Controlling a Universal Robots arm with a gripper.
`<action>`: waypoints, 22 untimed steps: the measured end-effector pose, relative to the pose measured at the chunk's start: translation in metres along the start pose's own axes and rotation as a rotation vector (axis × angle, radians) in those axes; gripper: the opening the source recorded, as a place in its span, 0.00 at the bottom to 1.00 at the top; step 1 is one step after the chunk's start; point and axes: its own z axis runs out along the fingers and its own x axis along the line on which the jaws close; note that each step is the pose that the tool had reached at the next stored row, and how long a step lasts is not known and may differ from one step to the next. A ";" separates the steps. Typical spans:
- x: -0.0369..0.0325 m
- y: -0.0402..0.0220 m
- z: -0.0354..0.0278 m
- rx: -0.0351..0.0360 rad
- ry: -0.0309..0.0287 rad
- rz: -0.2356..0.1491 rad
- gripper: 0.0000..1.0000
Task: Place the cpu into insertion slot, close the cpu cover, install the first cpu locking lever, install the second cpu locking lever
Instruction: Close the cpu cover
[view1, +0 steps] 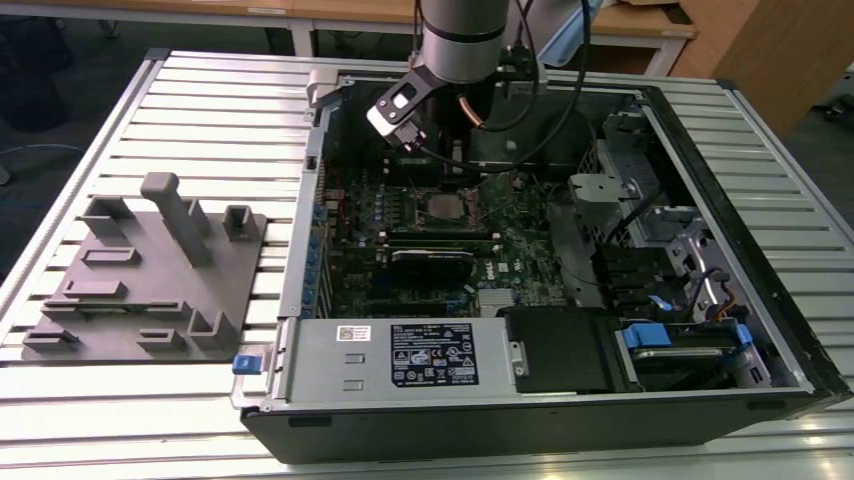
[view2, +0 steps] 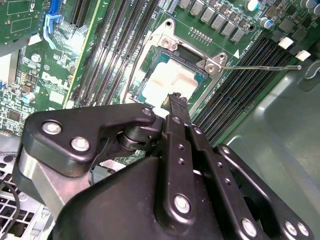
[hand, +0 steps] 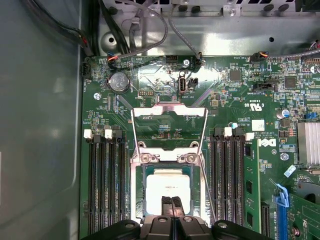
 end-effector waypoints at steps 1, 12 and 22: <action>0.0000 0.0000 -0.0002 0.0001 -0.0001 0.000 0.11; 0.0000 0.0001 -0.0020 0.0001 -0.0002 0.000 0.11; 0.0001 0.0002 -0.0040 0.0002 -0.0001 0.000 0.11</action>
